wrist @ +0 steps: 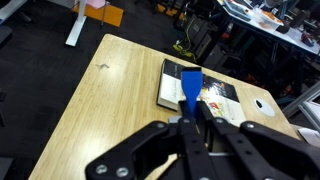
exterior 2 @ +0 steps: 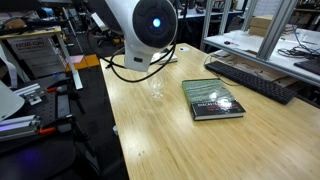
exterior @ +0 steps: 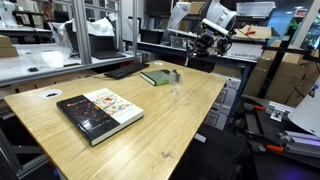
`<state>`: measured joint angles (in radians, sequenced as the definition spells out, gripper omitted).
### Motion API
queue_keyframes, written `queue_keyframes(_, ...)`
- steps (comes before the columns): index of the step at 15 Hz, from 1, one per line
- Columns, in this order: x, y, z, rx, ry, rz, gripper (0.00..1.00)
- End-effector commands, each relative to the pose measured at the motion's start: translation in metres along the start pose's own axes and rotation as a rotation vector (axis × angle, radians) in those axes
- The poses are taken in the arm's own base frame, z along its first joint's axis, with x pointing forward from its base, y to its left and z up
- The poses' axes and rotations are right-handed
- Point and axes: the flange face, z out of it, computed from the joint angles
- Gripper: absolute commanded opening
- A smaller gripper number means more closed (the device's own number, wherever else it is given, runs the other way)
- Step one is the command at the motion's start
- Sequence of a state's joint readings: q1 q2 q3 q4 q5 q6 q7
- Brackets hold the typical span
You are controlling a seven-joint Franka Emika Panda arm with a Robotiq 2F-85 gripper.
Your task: Put the pen on the book in the glass
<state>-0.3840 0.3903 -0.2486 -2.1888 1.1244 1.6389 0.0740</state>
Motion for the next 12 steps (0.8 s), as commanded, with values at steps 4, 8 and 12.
queue_keyframes(4,0.012,-0.040,0.005,0.019,-0.055,0.000,0.03)
queue_keyframes(8,0.040,-0.055,0.018,0.036,-0.088,0.087,0.03)
queue_keyframes(12,0.066,-0.052,0.021,0.077,-0.082,0.213,0.03)
